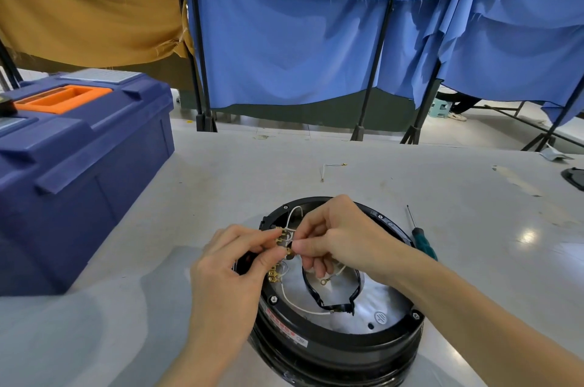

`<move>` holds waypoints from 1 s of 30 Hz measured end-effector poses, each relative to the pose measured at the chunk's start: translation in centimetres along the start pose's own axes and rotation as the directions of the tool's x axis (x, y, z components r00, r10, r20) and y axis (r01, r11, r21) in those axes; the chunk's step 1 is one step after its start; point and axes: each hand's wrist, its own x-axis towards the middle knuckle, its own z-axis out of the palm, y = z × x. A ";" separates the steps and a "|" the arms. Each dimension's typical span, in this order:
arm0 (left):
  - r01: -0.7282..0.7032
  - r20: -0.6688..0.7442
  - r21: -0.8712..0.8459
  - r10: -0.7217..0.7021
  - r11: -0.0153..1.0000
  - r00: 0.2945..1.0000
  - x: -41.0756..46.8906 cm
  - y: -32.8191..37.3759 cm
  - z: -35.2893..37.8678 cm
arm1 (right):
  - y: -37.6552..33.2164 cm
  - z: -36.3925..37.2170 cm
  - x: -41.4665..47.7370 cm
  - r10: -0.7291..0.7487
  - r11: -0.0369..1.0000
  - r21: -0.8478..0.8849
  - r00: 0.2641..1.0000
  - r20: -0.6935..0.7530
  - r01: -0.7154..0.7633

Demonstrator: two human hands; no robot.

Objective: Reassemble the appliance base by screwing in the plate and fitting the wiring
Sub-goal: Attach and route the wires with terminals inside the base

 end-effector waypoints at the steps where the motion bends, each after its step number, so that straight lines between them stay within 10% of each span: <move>1: 0.005 0.026 -0.031 -0.004 1.000 1.000 0.0 0.1 0.0 | 0.0 0.0 0.0 0.010 0.999 0.036 1.000 0.025 -0.011; 12: -0.004 0.064 -0.066 0.008 0.998 0.998 0.4 0.4 -0.4 | 0.5 -0.1 0.0 -0.045 0.982 0.186 0.997 0.070 0.031; 30: 0.274 -0.222 0.122 -0.243 0.954 0.944 0.0 -0.8 -0.1 | 0.4 2.8 0.6 -0.135 0.869 -0.494 0.973 -0.186 0.026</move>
